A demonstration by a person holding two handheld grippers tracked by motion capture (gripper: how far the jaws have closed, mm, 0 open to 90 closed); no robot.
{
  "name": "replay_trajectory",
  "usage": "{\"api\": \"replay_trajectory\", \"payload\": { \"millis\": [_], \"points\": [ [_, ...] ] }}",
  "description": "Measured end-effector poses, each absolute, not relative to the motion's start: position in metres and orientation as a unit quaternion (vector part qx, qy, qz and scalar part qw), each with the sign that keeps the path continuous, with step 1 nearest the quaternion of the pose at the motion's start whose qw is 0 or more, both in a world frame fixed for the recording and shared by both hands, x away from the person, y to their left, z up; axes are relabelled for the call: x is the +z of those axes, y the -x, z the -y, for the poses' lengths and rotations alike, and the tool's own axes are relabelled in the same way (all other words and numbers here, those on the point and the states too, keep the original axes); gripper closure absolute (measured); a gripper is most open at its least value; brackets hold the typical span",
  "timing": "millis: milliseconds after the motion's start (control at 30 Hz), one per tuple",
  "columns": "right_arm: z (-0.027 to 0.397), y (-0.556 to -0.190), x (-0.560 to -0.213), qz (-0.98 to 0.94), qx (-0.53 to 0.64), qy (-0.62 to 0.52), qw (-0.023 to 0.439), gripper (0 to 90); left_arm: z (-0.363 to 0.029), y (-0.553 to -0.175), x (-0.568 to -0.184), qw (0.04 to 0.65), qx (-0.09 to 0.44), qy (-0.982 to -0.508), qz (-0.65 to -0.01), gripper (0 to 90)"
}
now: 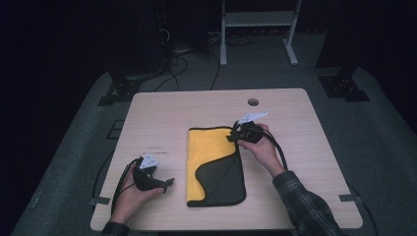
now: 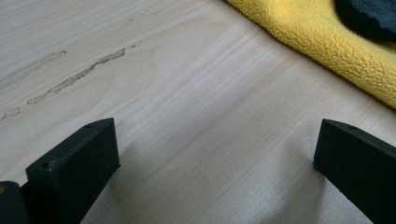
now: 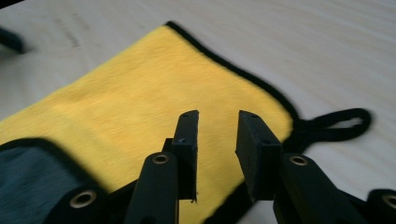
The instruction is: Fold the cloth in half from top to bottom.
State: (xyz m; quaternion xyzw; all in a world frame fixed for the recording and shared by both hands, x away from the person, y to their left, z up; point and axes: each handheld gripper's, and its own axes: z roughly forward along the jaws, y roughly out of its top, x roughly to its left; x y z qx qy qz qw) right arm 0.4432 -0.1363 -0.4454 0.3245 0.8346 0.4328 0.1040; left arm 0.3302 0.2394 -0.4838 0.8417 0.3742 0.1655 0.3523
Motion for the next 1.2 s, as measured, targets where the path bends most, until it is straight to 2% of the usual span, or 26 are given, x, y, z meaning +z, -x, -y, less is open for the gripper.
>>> {"api": "replay_trajectory", "payload": {
  "millis": [333,800,1000,1100,1200],
  "points": [
    [0.100,-0.408,-0.453,-0.856,0.440,-0.264,0.053,65.8,-0.239,-0.330,-0.484,0.352,0.166,-0.842,-0.374,0.0],
    [0.052,-0.389,-0.463,-0.871,0.445,-0.210,0.016,64.4,-0.239,-0.330,-0.484,0.353,0.165,-0.841,-0.375,0.0],
    [0.042,-0.386,-0.469,-0.880,0.432,-0.198,0.012,63.3,-0.239,-0.330,-0.484,0.352,0.165,-0.842,-0.374,0.0],
    [0.038,-0.383,-0.474,-0.887,0.422,-0.185,0.028,63.6,-0.239,-0.330,-0.484,0.352,0.165,-0.842,-0.375,0.0],
    [0.037,-0.379,-0.476,-0.893,0.414,-0.169,0.049,69.5,-0.239,-0.330,-0.484,0.353,0.165,-0.841,-0.375,0.0]
  ]
}}
